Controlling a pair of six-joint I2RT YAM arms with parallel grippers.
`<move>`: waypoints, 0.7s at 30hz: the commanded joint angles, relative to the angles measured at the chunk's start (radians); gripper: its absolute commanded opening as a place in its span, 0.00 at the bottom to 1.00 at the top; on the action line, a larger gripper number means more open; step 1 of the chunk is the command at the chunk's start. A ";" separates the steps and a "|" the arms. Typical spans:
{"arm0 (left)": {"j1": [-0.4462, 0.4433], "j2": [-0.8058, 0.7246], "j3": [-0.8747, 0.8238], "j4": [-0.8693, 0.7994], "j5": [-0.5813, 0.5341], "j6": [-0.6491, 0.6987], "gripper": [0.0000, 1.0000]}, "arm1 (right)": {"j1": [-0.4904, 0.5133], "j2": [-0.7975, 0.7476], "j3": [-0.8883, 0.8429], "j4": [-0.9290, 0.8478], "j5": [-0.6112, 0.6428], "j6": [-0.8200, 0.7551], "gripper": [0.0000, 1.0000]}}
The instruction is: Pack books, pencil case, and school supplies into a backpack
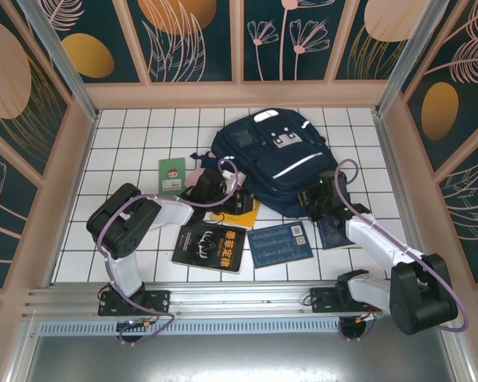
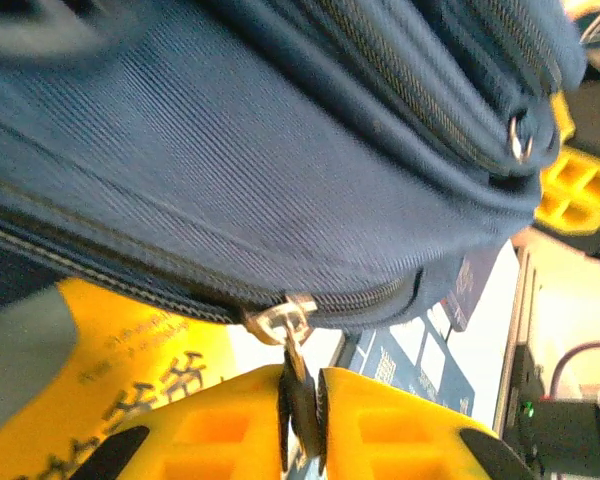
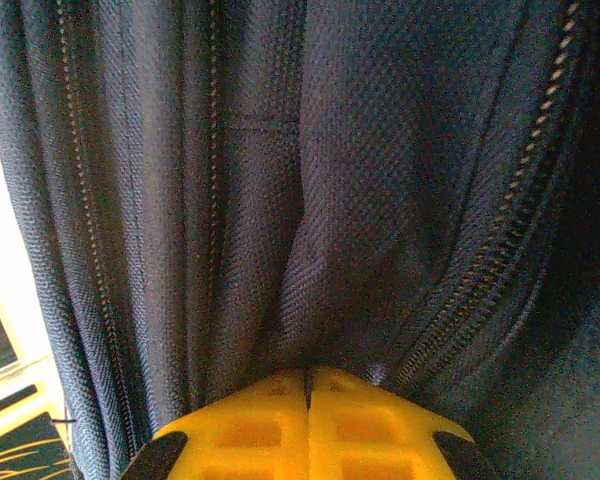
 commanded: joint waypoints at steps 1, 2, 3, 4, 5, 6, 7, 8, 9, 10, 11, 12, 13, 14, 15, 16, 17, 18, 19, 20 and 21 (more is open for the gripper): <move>-0.054 -0.042 0.044 -0.130 0.009 0.094 0.19 | 0.011 0.003 -0.006 0.075 0.018 0.013 0.00; -0.068 -0.046 0.051 -0.150 0.003 0.108 0.19 | 0.011 0.003 -0.006 0.078 0.020 0.013 0.00; -0.077 -0.049 0.055 -0.163 -0.002 0.115 0.20 | 0.012 0.004 -0.008 0.078 0.020 0.015 0.00; -0.086 -0.052 0.064 -0.175 -0.004 0.122 0.20 | 0.011 0.005 -0.009 0.083 0.020 0.016 0.00; -0.098 -0.053 0.072 -0.185 -0.007 0.126 0.20 | 0.011 0.008 -0.009 0.088 0.017 0.016 0.00; -0.106 -0.049 0.083 -0.192 -0.008 0.129 0.20 | 0.012 0.010 -0.008 0.090 0.015 0.016 0.00; -0.114 -0.046 0.096 -0.198 -0.010 0.129 0.20 | 0.013 0.014 -0.006 0.091 0.015 0.017 0.00; -0.120 -0.039 0.111 -0.200 -0.011 0.129 0.20 | 0.014 0.015 -0.004 0.092 0.015 0.016 0.00; -0.126 -0.030 0.129 -0.206 -0.011 0.128 0.20 | 0.017 0.018 -0.003 0.094 0.015 0.017 0.00; -0.133 -0.019 0.149 -0.213 -0.010 0.128 0.21 | 0.020 0.018 -0.003 0.094 0.015 0.017 0.00; -0.139 -0.008 0.167 -0.218 -0.008 0.128 0.21 | 0.021 0.020 -0.003 0.094 0.016 0.015 0.00; -0.148 0.007 0.197 -0.229 -0.009 0.130 0.21 | 0.024 0.019 -0.002 0.094 0.017 0.014 0.00; -0.159 0.021 0.225 -0.242 -0.009 0.133 0.21 | 0.026 0.020 -0.003 0.092 0.017 0.014 0.00; -0.168 0.034 0.247 -0.255 -0.006 0.140 0.21 | 0.028 0.019 -0.003 0.091 0.017 0.011 0.00; -0.179 0.048 0.273 -0.271 -0.006 0.147 0.21 | 0.029 0.018 -0.001 0.086 0.018 0.008 0.00; -0.189 0.062 0.295 -0.291 -0.008 0.156 0.21 | 0.032 0.018 -0.003 0.086 0.017 0.005 0.00; -0.196 0.074 0.316 -0.307 -0.009 0.165 0.21 | 0.032 0.017 -0.004 0.085 0.016 0.003 0.00; -0.205 0.085 0.333 -0.323 -0.010 0.173 0.21 | 0.031 0.016 -0.004 0.080 0.015 0.000 0.00; -0.211 0.097 0.349 -0.336 -0.010 0.178 0.21 | 0.031 0.015 -0.004 0.078 0.015 -0.003 0.00; -0.213 0.102 0.355 -0.343 -0.010 0.180 0.21 | 0.031 0.012 -0.005 0.072 0.016 -0.008 0.00; -0.215 0.103 0.357 -0.346 -0.011 0.183 0.21 | 0.031 0.009 -0.003 0.064 0.020 -0.013 0.00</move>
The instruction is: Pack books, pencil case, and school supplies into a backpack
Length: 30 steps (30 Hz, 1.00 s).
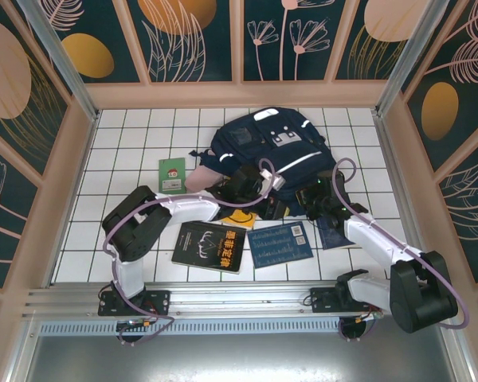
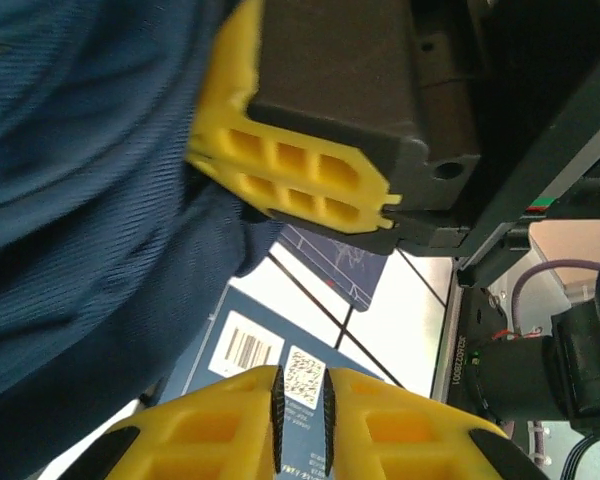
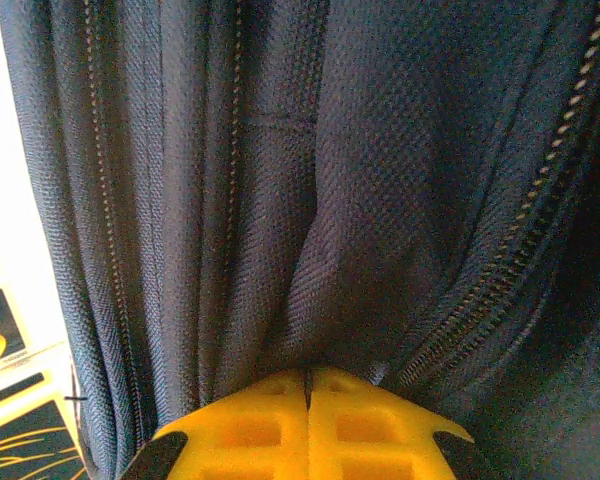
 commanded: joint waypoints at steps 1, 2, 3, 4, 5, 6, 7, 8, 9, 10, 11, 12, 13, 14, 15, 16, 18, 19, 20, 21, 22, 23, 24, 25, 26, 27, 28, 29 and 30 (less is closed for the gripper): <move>-0.013 0.025 0.026 -0.077 -0.010 0.044 0.23 | 0.013 -0.008 0.002 0.015 0.023 -0.022 0.00; -0.014 0.015 0.024 -0.090 -0.020 0.054 0.26 | 0.011 -0.014 0.008 0.001 0.030 -0.033 0.00; -0.013 0.002 0.019 -0.107 -0.033 0.069 0.31 | 0.010 -0.024 0.019 -0.022 0.045 -0.051 0.00; -0.013 -0.018 0.015 -0.122 -0.051 0.083 0.34 | 0.010 -0.033 0.032 -0.043 0.064 -0.074 0.05; -0.012 -0.043 0.009 -0.143 -0.066 0.101 0.37 | 0.009 -0.043 0.049 -0.071 0.083 -0.102 0.11; -0.008 -0.071 0.004 -0.165 -0.086 0.114 0.41 | 0.008 -0.054 0.068 -0.100 0.103 -0.142 0.17; -0.004 -0.095 0.003 -0.192 -0.101 0.121 0.43 | 0.007 -0.060 0.082 -0.120 0.111 -0.170 0.20; 0.011 -0.120 0.005 -0.220 -0.111 0.113 0.44 | 0.006 -0.067 0.104 -0.150 0.123 -0.207 0.24; 0.029 -0.140 0.006 -0.237 -0.112 0.095 0.46 | 0.007 -0.072 0.121 -0.176 0.131 -0.242 0.28; 0.059 -0.161 0.009 -0.254 -0.099 0.057 0.48 | 0.008 -0.078 0.135 -0.202 0.142 -0.266 0.34; 0.093 -0.176 0.014 -0.263 -0.066 0.019 0.49 | 0.006 -0.083 0.147 -0.225 0.151 -0.294 0.40; 0.123 -0.193 0.010 -0.263 -0.038 -0.011 0.50 | 0.007 -0.089 0.156 -0.245 0.159 -0.320 0.44; 0.145 -0.231 -0.004 -0.267 -0.062 -0.029 0.52 | 0.010 -0.097 0.165 -0.259 0.161 -0.357 0.46; 0.157 -0.257 -0.014 -0.280 -0.120 -0.041 0.53 | 0.016 -0.106 0.168 -0.257 0.156 -0.403 0.47; 0.169 -0.277 -0.017 -0.311 -0.201 -0.051 0.56 | 0.029 -0.120 0.170 -0.246 0.146 -0.461 0.47; 0.179 -0.285 -0.013 -0.342 -0.259 -0.068 0.59 | 0.052 -0.135 0.169 -0.239 0.143 -0.503 0.46; 0.212 -0.277 -0.002 -0.390 -0.303 -0.103 0.61 | 0.125 -0.165 0.160 -0.193 0.109 -0.575 0.47; 0.229 -0.267 0.000 -0.398 -0.306 -0.117 0.62 | 0.174 -0.171 0.151 -0.165 0.098 -0.595 0.47; 0.245 -0.262 -0.003 -0.396 -0.315 -0.128 0.62 | 0.222 -0.172 0.142 -0.138 0.094 -0.606 0.49; 0.262 -0.257 -0.008 -0.388 -0.325 -0.139 0.62 | 0.275 -0.166 0.131 -0.103 0.091 -0.614 0.49; 0.281 -0.254 -0.016 -0.374 -0.330 -0.153 0.62 | 0.329 -0.153 0.117 -0.066 0.105 -0.619 0.50; 0.300 -0.251 -0.024 -0.358 -0.326 -0.168 0.62 | 0.376 -0.136 0.106 -0.038 0.134 -0.621 0.51; 0.323 -0.248 -0.032 -0.337 -0.315 -0.186 0.62 | 0.429 -0.115 0.091 0.004 0.162 -0.636 0.52; 0.337 -0.246 -0.040 -0.320 -0.302 -0.197 0.62 | 0.477 -0.099 0.071 0.053 0.194 -0.656 0.54; 0.352 -0.243 -0.046 -0.306 -0.290 -0.205 0.62 | 0.529 -0.084 0.045 0.125 0.232 -0.680 0.55; 0.361 -0.240 -0.049 -0.299 -0.284 -0.208 0.62 | 0.573 -0.072 0.020 0.198 0.263 -0.691 0.56; 0.368 -0.238 -0.050 -0.297 -0.282 -0.208 0.62 | 0.596 -0.060 -0.002 0.256 0.281 -0.692 0.56; 0.372 -0.233 -0.051 -0.297 -0.278 -0.205 0.62 | 0.609 -0.043 -0.025 0.326 0.288 -0.688 0.56; 0.376 -0.231 -0.053 -0.292 -0.274 -0.204 0.62 | 0.612 -0.025 -0.041 0.379 0.295 -0.679 0.56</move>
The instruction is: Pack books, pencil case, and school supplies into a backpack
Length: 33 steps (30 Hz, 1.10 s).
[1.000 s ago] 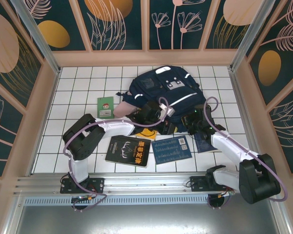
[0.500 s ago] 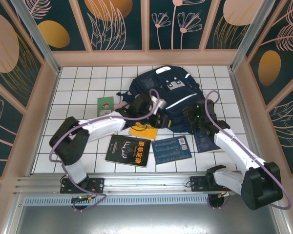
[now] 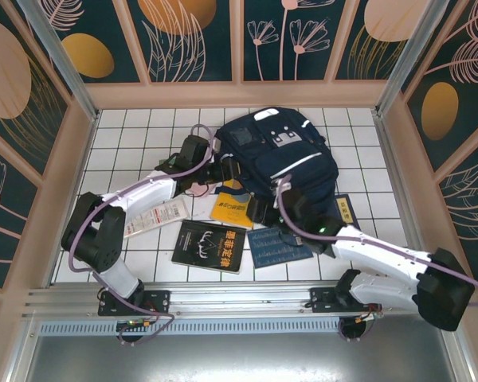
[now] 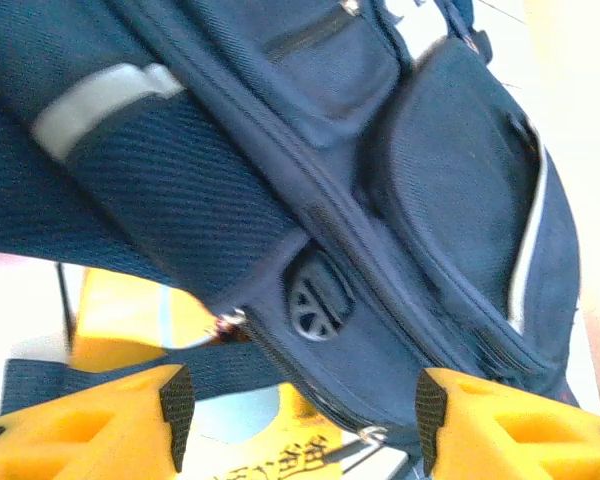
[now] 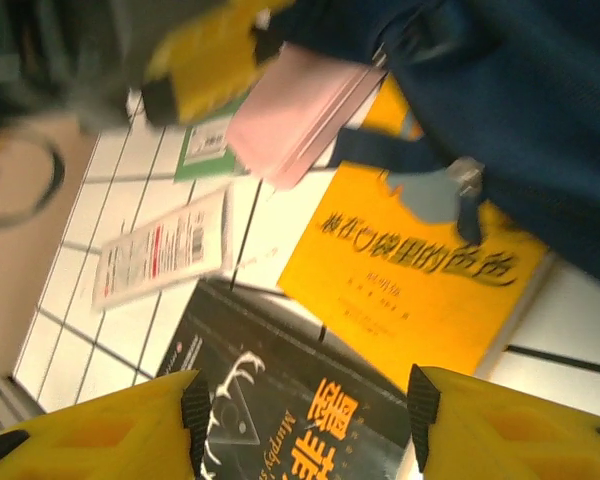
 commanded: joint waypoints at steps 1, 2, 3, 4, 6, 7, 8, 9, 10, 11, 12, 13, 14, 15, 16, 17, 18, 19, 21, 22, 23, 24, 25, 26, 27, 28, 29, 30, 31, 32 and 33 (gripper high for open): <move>0.010 0.014 -0.015 0.040 0.010 -0.027 0.62 | 0.022 0.052 -0.054 0.255 0.115 -0.032 0.56; 0.016 0.015 -0.021 0.047 0.011 -0.027 0.62 | 0.020 0.074 -0.054 0.267 0.139 -0.022 0.56; 0.023 0.017 -0.028 0.054 0.014 -0.031 0.62 | 0.018 0.094 -0.058 0.287 0.156 -0.018 0.56; 0.031 0.019 -0.033 0.061 0.021 -0.034 0.62 | 0.015 0.110 -0.064 0.303 0.166 -0.005 0.56; 0.048 0.019 -0.046 0.084 0.041 -0.049 0.62 | -0.010 0.151 -0.092 0.382 0.133 0.031 0.57; 0.054 0.019 -0.050 0.094 0.053 -0.051 0.62 | -0.022 0.177 -0.103 0.418 0.116 0.049 0.57; 0.058 0.020 -0.051 0.096 0.060 -0.053 0.62 | -0.032 0.199 -0.106 0.442 0.105 0.062 0.57; 0.061 0.020 -0.052 0.098 0.066 -0.053 0.62 | -0.042 0.228 -0.108 0.470 0.087 0.069 0.57; 0.064 0.019 -0.053 0.099 0.070 -0.052 0.62 | -0.051 0.253 -0.105 0.493 0.072 0.077 0.57; 0.064 0.017 -0.053 0.099 0.071 -0.050 0.62 | -0.056 0.276 -0.102 0.505 0.067 0.086 0.57; 0.066 0.016 -0.054 0.099 0.070 -0.048 0.62 | -0.063 0.301 -0.097 0.510 0.064 0.092 0.57; 0.065 0.013 -0.056 0.099 0.070 -0.050 0.62 | -0.068 0.323 -0.085 0.502 0.067 0.099 0.57; 0.065 0.012 -0.056 0.100 0.071 -0.049 0.62 | -0.072 0.339 -0.077 0.498 0.067 0.102 0.58; 0.065 0.009 -0.057 0.101 0.070 -0.049 0.62 | -0.074 0.356 -0.072 0.503 0.066 0.101 0.57; 0.065 0.008 -0.057 0.102 0.071 -0.049 0.62 | -0.077 0.371 -0.066 0.510 0.064 0.099 0.58; 0.065 0.007 -0.057 0.102 0.071 -0.048 0.62 | -0.079 0.383 -0.060 0.511 0.063 0.099 0.57; 0.065 0.007 -0.059 0.103 0.070 -0.047 0.62 | -0.083 0.395 -0.051 0.509 0.063 0.096 0.57; 0.065 0.007 -0.059 0.104 0.071 -0.048 0.62 | -0.087 0.407 -0.043 0.508 0.062 0.096 0.57; 0.065 0.008 -0.058 0.105 0.074 -0.049 0.62 | -0.096 0.431 -0.029 0.508 0.057 0.098 0.57; 0.066 0.008 -0.058 0.107 0.075 -0.049 0.62 | -0.099 0.440 -0.024 0.512 0.053 0.098 0.57; 0.065 0.010 -0.057 0.107 0.077 -0.049 0.62 | -0.101 0.447 -0.019 0.513 0.049 0.099 0.56; 0.065 0.011 -0.057 0.107 0.077 -0.047 0.62 | -0.101 0.454 -0.013 0.510 0.052 0.099 0.56; 0.065 0.011 -0.057 0.108 0.074 -0.048 0.62 | -0.102 0.458 -0.008 0.510 0.051 0.101 0.56; 0.065 0.013 -0.057 0.108 0.074 -0.047 0.62 | -0.101 0.461 -0.004 0.507 0.050 0.103 0.56; 0.066 0.014 -0.056 0.110 0.073 -0.048 0.62 | -0.097 0.458 -0.002 0.504 0.052 0.102 0.55; 0.066 0.015 -0.056 0.111 0.072 -0.049 0.62 | -0.091 0.453 0.003 0.501 0.056 0.096 0.55; 0.066 0.018 -0.057 0.112 0.072 -0.049 0.62 | -0.081 0.445 0.010 0.488 0.069 0.083 0.56; 0.066 0.021 -0.057 0.114 0.074 -0.050 0.62 | -0.067 0.434 0.021 0.464 0.096 0.067 0.57; 0.066 0.024 -0.060 0.116 0.075 -0.051 0.62 | -0.058 0.421 0.028 0.437 0.128 0.055 0.59; 0.067 0.029 -0.062 0.120 0.078 -0.053 0.62 | -0.056 0.407 0.031 0.412 0.151 0.048 0.62; 0.066 0.035 -0.063 0.121 0.080 -0.057 0.62 | -0.058 0.390 0.034 0.384 0.179 0.044 0.65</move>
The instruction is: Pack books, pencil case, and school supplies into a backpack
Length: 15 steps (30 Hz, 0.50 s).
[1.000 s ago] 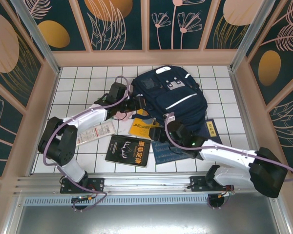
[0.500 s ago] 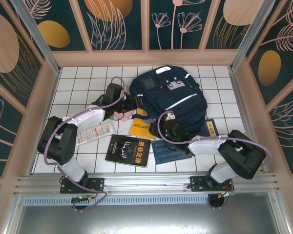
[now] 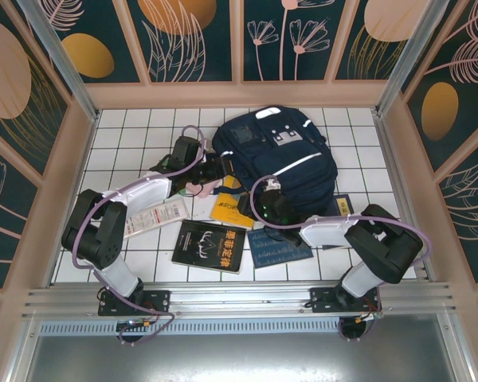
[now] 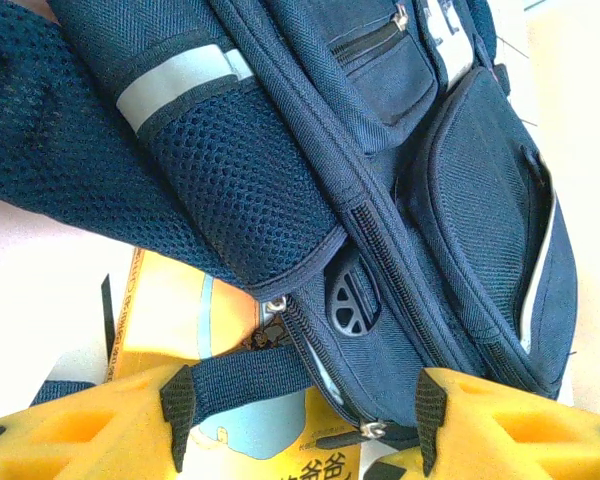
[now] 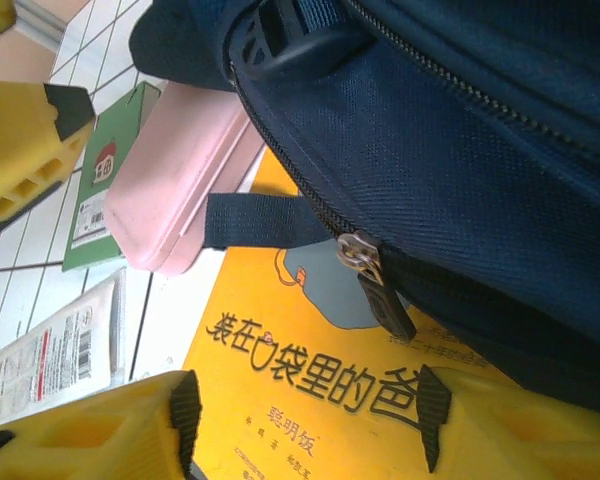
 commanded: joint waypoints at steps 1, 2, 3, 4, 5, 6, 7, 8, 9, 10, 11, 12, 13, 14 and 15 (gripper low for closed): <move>0.001 0.022 -0.011 0.037 0.022 -0.019 0.63 | 0.007 -0.069 0.036 -0.080 0.114 -0.038 0.68; 0.001 0.022 -0.008 0.034 0.018 -0.025 0.63 | 0.002 -0.088 0.036 -0.111 0.137 -0.038 0.70; 0.000 0.035 0.000 0.021 0.007 -0.028 0.64 | -0.010 -0.110 0.032 -0.138 0.154 -0.039 0.72; -0.001 0.057 0.015 0.003 -0.003 -0.025 0.65 | -0.024 -0.130 0.024 -0.157 0.159 -0.038 0.73; -0.004 0.067 0.036 -0.021 -0.018 -0.011 0.66 | -0.045 -0.154 0.009 -0.172 0.158 -0.036 0.73; -0.009 0.076 0.060 -0.046 -0.038 0.015 0.67 | -0.070 -0.182 -0.011 -0.178 0.148 -0.033 0.73; -0.016 0.087 0.089 -0.079 -0.064 0.044 0.67 | -0.092 -0.204 -0.032 -0.181 0.140 -0.032 0.73; -0.025 0.099 0.127 -0.118 -0.102 0.075 0.67 | -0.116 -0.232 -0.053 -0.186 0.138 -0.033 0.73; -0.028 0.109 0.152 -0.145 -0.126 0.091 0.68 | -0.143 -0.258 -0.075 -0.189 0.136 -0.039 0.73; -0.030 0.121 0.174 -0.156 -0.135 0.096 0.68 | -0.169 -0.280 -0.092 -0.192 0.133 -0.043 0.73; -0.030 0.132 0.196 -0.164 -0.144 0.098 0.68 | -0.203 -0.303 -0.111 -0.193 0.127 -0.050 0.74; -0.030 0.146 0.220 -0.176 -0.150 0.103 0.68 | -0.236 -0.323 -0.128 -0.191 0.114 -0.054 0.74; -0.031 0.158 0.249 -0.191 -0.158 0.109 0.68 | -0.261 -0.338 -0.141 -0.187 0.104 -0.063 0.74; -0.035 0.179 0.286 -0.215 -0.180 0.121 0.68 | -0.295 -0.352 -0.153 -0.180 0.093 -0.073 0.74; -0.039 0.198 0.319 -0.235 -0.199 0.128 0.69 | -0.326 -0.362 -0.159 -0.181 0.083 -0.074 0.74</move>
